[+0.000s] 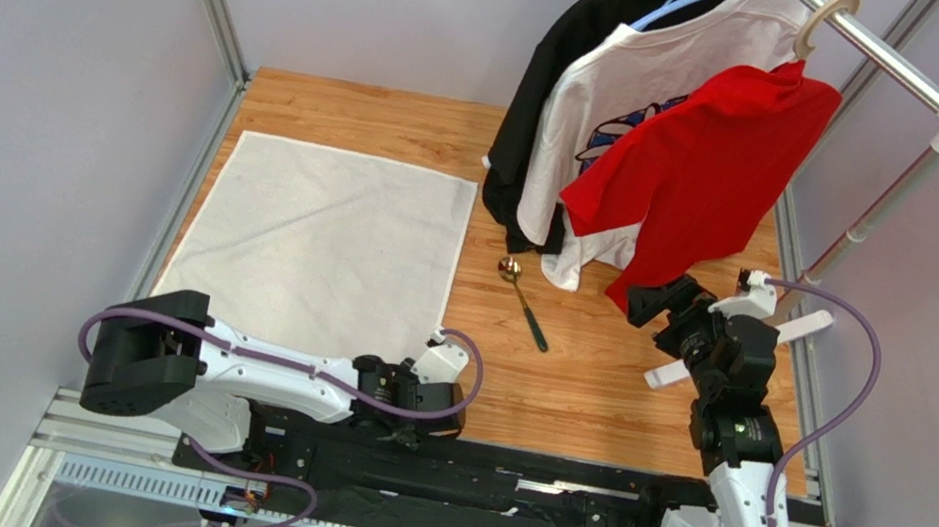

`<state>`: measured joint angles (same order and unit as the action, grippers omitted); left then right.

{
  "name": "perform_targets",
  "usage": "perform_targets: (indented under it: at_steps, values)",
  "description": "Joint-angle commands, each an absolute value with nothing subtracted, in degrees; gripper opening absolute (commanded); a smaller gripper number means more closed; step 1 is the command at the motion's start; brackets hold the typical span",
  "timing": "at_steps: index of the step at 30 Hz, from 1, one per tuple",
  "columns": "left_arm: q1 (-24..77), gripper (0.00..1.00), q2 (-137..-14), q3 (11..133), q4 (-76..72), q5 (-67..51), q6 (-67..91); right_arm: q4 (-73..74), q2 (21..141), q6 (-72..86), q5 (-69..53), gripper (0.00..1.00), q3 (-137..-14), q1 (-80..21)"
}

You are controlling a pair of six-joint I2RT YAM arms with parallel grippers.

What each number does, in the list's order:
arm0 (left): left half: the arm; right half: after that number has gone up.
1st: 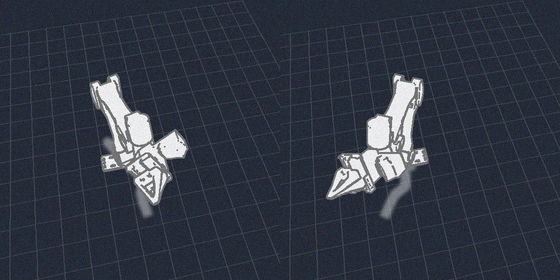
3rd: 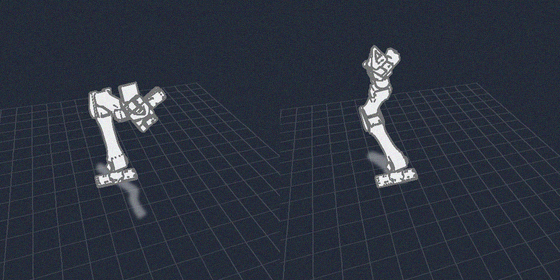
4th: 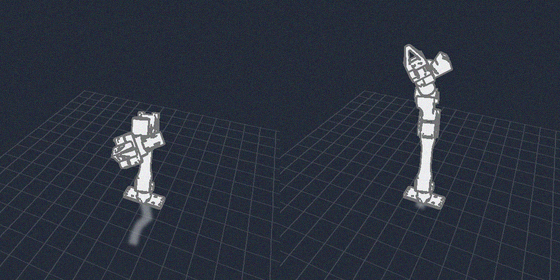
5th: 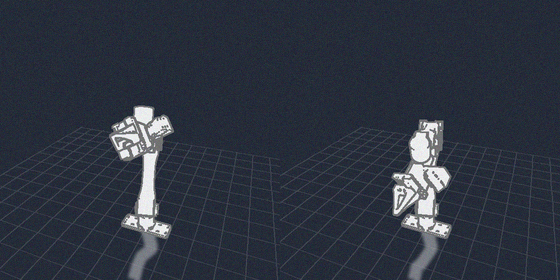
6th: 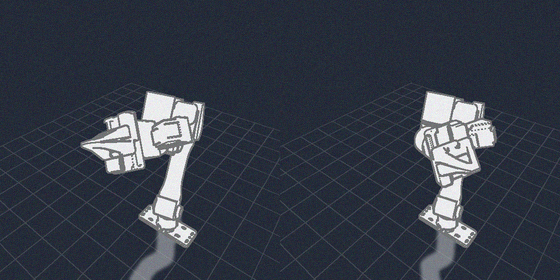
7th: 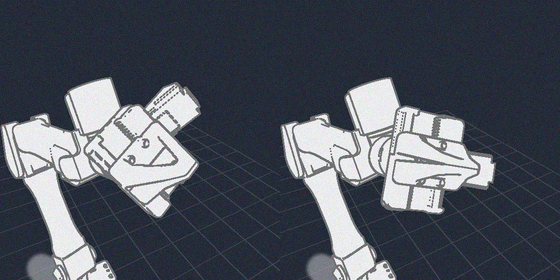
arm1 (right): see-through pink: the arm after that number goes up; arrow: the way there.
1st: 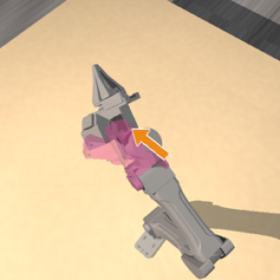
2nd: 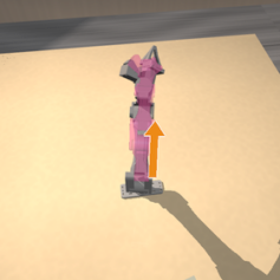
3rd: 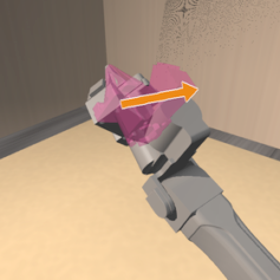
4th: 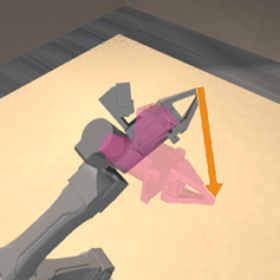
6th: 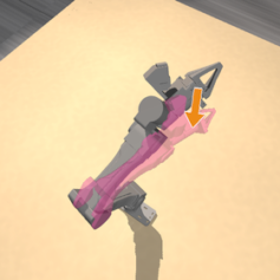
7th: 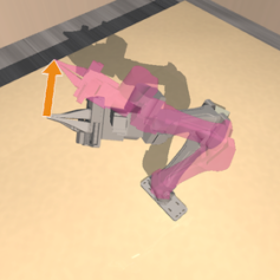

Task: Fold the napkin, place the utensils inside, and roll it up
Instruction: Fold the napkin

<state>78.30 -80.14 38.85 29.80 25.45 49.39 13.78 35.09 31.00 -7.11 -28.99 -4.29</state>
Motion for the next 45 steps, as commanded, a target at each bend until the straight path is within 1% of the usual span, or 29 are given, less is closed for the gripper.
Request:
perform_targets:
  at_steps: [1,5,7,13,14,16,20,22,27,28,29,31,32,34,40,45]
  values:
    - [78.3,0.50,-79.9,40.0,29.2,28.0,48.2,14.0,34.5,29.7,-7.4,0.97,-31.0,-4.1]
    - [78.3,0.47,-79.8,39.2,29.1,27.9,48.8,14.4,34.2,29.4,-7.1,0.97,-31.3,-4.1]
    - [78.4,0.43,-79.5,38.8,28.7,27.9,48.8,14.5,34.0,29.4,-7.1,0.97,-31.3,-4.1]
    - [78.4,0.39,-80.0,38.1,27.8,27.4,49.2,15.0,33.8,29.1,-6.9,0.97,-31.5,-4.1]
    - [78.3,0.36,-80.1,38.1,27.3,27.3,49.3,14.9,33.8,29.0,-6.8,0.97,-31.5,-4.1]
    - [78.4,0.36,-80.2,37.5,27.1,26.9,49.7,15.3,33.8,28.9,-6.7,0.97,-31.6,-4.0]
    - [78.3,0.32,-80.6,37.1,27.1,26.9,50.6,15.4,33.6,28.7,-6.4,0.97,-31.6,-4.1]
    - [78.4,0.32,-80.8,36.7,26.8,26.6,50.9,15.5,33.5,28.7,-6.4,0.97,-31.8,-4.1]
    - [78.4,0.26,-82.9,36.4,25.8,25.5,51.6,15.7,33.3,28.6,-6.3,0.97,-31.8,-4.1]
    - [78.4,0.23,-83.4,36.5,25.8,25.4,51.8,15.7,33.2,28.6,-6.2,0.97,-31.9,-4.1]
    - [78.4,0.17,-84.4,36.6,26.1,25.4,51.9,15.8,33.2,28.5,-6.2,0.97,-31.8,-4.1]
    - [78.4,0.13,-85.3,37.2,26.5,25.3,52.1,15.9,33.1,28.5,-6.1,0.97,-31.9,-4.1]
    - [78.4,0.08,-86.0,37.4,26.6,25.2,52.0,15.9,33.0,28.4,-6.0,0.97,-31.9,-4.1]
    - [78.4,0.01,-86.7,38.0,26.6,24.9,51.9,15.9,33.1,28.4,-6.0,0.97,-31.9,-4.0]
    - [78.4,0.00,-86.5,41.3,24.6,23.6,47.2,16.0,33.1,28.4,-5.4,0.97,-31.9,-4.1]
    - [78.4,0.00,-86.6,44.4,19.9,21.0,41.6,15.9,33.1,28.3,-4.8,0.97,-31.8,-4.1]
